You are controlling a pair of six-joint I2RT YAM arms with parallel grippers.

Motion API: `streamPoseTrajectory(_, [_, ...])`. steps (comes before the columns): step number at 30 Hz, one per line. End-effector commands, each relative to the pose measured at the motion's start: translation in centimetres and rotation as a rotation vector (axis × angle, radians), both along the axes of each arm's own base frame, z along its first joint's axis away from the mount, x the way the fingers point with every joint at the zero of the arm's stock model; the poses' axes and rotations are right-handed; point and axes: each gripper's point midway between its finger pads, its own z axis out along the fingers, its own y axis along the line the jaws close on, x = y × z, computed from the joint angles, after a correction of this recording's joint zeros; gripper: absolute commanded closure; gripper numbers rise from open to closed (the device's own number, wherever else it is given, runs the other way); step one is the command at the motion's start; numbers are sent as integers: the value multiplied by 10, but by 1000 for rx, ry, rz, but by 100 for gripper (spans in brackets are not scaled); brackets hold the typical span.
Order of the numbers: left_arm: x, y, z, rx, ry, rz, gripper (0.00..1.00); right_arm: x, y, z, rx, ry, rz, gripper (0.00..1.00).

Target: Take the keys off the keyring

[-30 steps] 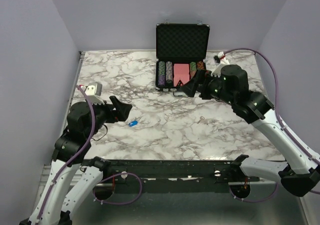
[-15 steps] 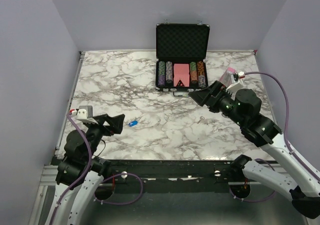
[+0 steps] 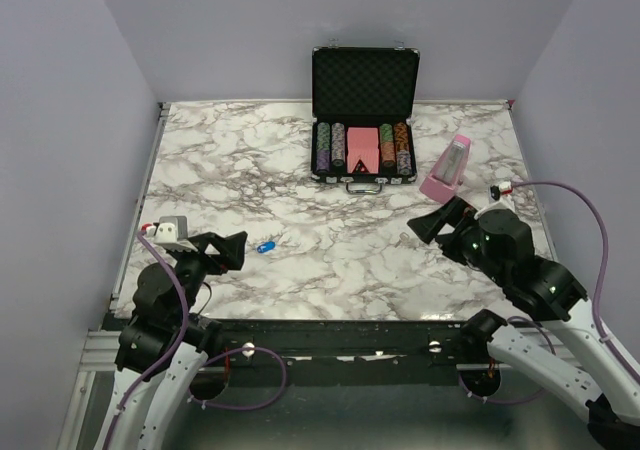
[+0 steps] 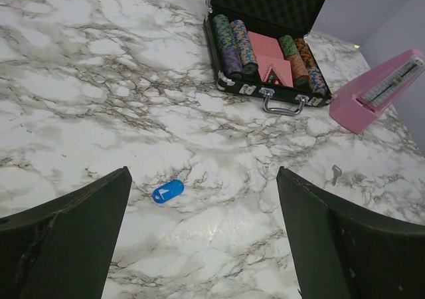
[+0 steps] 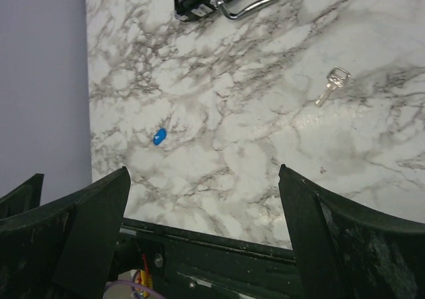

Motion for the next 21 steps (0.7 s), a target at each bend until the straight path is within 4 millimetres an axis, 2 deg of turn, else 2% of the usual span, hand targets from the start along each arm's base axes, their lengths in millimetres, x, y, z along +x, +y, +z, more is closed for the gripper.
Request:
streamPoseTrajectory(1, [4,8,-4,31,7,44,1,-12,-23,-19,-41,45,-72,0])
streamPoseTrajectory(8, [4,13,-4,30,6,68,1,-22,-43,-19,-20,52,-151,0])
streamPoseTrajectory(21, [4,12,-6,28,17,63,1,-31,-51,-13,-5,32,-157,0])
